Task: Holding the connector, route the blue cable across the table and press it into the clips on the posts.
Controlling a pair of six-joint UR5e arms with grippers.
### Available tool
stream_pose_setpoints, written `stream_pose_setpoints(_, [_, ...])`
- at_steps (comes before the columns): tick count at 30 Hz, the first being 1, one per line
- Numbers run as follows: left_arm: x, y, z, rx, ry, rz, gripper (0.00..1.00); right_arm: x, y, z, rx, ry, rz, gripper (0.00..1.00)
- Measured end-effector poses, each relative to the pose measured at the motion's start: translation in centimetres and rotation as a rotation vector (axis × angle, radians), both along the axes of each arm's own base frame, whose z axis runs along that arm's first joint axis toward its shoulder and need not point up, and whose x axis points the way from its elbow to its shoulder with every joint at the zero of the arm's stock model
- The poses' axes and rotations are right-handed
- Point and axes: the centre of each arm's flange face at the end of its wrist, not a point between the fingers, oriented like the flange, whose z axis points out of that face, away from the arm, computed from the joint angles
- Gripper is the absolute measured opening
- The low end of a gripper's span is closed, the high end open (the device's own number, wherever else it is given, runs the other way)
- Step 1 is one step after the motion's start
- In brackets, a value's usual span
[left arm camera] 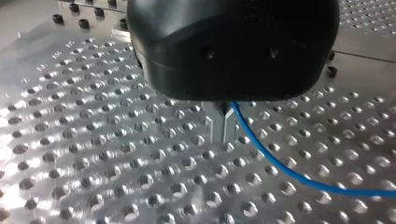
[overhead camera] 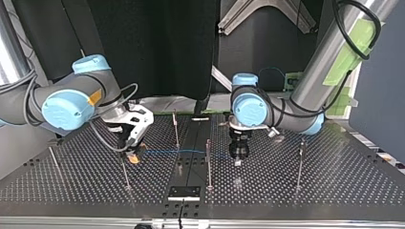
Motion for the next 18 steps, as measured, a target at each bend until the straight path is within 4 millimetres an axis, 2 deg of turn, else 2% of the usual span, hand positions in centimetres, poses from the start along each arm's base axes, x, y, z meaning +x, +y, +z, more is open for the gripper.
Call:
stream_pose_setpoints(7, [-1.0,0.5,-0.1,0.014,0.047,0.039,0.22,1.0,-0.2,0.0,0.007,0.021,0.005,0.00])
stream_pose_setpoints(16, [-3.7,0.4,1.1,-0.003,0.027,0.023,0.39,1.4,-0.5,1.8,-0.021,0.017,0.013,0.00])
stream_pose_setpoints(17, [-4.0,0.3,1.2,-0.004,0.024,0.019,0.43,1.5,-0.5,1.8,-0.021,0.016,0.014,0.00])
stream_pose_setpoints(18, [-4.4,0.2,1.3,-0.004,0.023,0.015,0.51,1.5,-0.5,1.8,-0.021,0.016,0.016,0.00])
